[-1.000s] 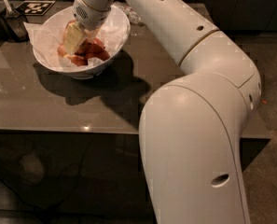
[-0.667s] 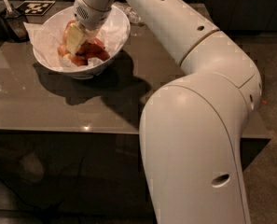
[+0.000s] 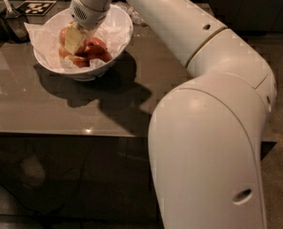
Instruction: Pick apple from white bowl
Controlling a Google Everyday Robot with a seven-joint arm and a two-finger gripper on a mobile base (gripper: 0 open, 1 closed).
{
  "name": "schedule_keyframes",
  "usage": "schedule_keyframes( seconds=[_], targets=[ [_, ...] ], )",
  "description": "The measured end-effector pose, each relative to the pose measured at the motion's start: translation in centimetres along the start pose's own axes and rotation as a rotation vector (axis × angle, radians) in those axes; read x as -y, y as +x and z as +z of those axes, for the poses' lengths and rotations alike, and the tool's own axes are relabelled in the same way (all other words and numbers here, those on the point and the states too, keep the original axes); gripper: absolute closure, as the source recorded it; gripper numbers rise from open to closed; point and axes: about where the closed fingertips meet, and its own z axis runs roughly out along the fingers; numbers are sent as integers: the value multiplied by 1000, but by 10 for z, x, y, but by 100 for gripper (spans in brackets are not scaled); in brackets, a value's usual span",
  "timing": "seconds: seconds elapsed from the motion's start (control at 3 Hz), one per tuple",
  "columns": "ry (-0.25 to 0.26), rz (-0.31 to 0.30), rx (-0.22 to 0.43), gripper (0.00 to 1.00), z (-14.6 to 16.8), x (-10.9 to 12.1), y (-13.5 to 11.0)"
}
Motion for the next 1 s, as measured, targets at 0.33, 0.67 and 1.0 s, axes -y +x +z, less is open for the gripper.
schedule_keyframes(
  seconds=[0.33, 0.67, 1.0],
  targets=[
    [52, -101, 55, 100, -18, -17, -13],
    [86, -162, 92, 100, -33, -31, -22],
    [86, -163, 94, 100, -33, -32, -23]
  ],
)
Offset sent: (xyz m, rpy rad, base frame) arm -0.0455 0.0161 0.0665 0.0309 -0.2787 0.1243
